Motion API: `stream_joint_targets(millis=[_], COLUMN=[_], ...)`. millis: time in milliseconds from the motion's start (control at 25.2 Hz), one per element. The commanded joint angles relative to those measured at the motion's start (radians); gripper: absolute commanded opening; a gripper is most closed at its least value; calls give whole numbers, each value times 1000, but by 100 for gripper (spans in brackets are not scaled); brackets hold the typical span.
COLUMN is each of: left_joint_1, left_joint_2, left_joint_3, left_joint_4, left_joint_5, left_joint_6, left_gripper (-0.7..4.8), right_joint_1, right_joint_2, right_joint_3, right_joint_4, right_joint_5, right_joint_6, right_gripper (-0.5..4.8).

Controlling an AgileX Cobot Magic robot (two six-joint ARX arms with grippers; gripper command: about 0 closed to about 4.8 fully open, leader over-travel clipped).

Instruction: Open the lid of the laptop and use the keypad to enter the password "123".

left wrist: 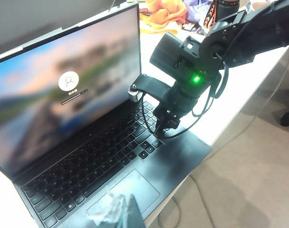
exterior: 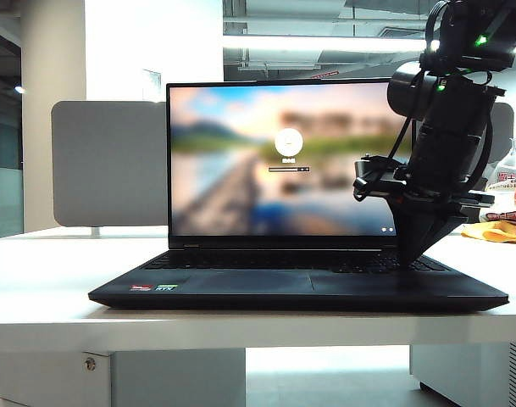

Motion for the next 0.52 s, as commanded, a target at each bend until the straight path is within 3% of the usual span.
stream_joint_targets(millis=[40,516], left_joint_1=[2,2], left_joint_2=[-2,-2], left_joint_3=[2,2], left_joint_4=[10,2], left_joint_5=[-2,-2], left_joint_6=[0,0], left_gripper=[-2,-2], right_joint_1=[2,0], right_joint_2=[2,-27], right_joint_3=[0,1], right_joint_4=[-5,12], right_joint_5=[0,60], right_joint_6=[-3,-13], right_gripper=[-5,-5])
